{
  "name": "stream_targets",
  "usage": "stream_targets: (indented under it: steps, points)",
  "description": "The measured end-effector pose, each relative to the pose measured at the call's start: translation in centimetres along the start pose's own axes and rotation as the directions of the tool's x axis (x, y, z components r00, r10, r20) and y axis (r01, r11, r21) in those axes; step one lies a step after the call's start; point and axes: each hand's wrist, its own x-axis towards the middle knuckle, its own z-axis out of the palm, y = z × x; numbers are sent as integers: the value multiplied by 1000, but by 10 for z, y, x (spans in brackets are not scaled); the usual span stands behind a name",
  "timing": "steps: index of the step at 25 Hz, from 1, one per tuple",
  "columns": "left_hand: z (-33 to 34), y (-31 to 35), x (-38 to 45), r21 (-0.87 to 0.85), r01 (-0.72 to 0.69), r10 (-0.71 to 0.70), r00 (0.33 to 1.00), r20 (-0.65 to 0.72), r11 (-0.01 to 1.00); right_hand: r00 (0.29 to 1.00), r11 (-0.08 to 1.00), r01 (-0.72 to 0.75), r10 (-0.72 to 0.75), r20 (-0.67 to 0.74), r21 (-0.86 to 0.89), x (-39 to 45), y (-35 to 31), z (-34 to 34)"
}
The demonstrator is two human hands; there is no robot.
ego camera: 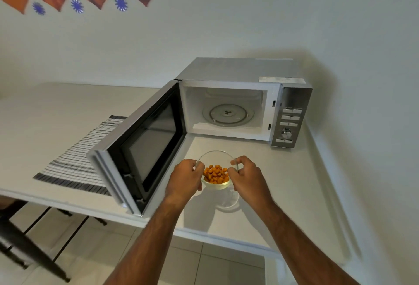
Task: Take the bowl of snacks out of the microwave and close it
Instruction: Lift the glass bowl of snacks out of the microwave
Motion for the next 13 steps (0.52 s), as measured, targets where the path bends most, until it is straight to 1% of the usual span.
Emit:
stream_targets:
  steps: [6, 11, 13]
  points:
    - [-32, -30, -32, -41, -28, 28, 1000, -12, 999, 999, 1000, 14, -13, 35, -15, -28, -24, 19]
    - [-66, -65, -58, -27, -51, 51, 999, 1, 998, 992, 1000, -15, 16, 127, -8, -58, -45, 50]
    - [-81, -82, -70, -49, -48, 49, 999, 10, 998, 987, 999, -28, 31, 156, -21, -73, -52, 64]
